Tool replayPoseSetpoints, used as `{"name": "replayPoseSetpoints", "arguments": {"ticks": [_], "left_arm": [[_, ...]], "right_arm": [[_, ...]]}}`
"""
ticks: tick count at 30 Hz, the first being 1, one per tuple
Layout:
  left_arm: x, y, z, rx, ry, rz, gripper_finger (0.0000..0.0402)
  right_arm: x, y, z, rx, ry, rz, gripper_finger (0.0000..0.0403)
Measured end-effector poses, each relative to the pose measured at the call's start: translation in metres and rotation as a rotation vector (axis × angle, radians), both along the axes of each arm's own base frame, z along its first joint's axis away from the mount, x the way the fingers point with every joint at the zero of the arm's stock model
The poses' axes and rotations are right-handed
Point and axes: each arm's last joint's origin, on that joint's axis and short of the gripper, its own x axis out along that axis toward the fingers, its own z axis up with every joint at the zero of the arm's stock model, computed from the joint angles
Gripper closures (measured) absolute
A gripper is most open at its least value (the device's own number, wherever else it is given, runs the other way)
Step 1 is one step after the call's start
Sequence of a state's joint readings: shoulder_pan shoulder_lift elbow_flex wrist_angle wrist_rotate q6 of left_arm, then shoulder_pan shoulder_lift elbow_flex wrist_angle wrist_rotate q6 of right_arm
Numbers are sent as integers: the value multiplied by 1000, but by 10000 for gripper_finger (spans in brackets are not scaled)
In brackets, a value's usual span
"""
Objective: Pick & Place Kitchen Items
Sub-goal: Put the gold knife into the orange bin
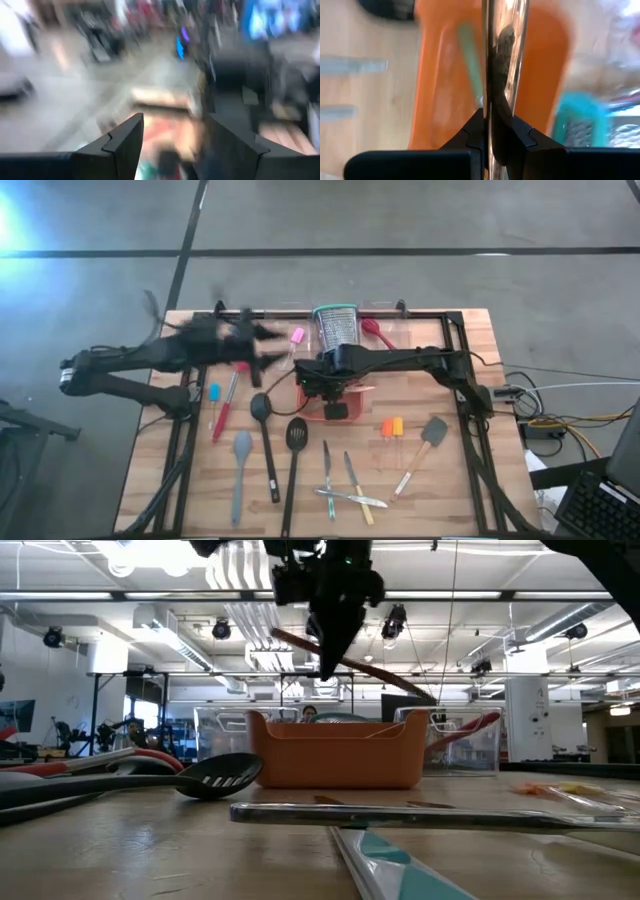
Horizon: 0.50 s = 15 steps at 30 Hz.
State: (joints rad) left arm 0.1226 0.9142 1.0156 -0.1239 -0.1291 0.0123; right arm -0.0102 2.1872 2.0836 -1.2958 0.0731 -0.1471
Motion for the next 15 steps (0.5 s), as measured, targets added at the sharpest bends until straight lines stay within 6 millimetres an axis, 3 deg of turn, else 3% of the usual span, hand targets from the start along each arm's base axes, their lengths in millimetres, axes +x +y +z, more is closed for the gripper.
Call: {"name": "replayPoseSetpoints", "arguments": {"ticks": [8, 15], "left_arm": [[-37, -2, 11, 49, -33, 86, 177], [-37, -2, 12, 49, -42, 74, 179]], "right_arm": [[-1, 1, 0, -3, 5, 31, 374], [2, -5, -37, -5, 105, 63, 374]]}}
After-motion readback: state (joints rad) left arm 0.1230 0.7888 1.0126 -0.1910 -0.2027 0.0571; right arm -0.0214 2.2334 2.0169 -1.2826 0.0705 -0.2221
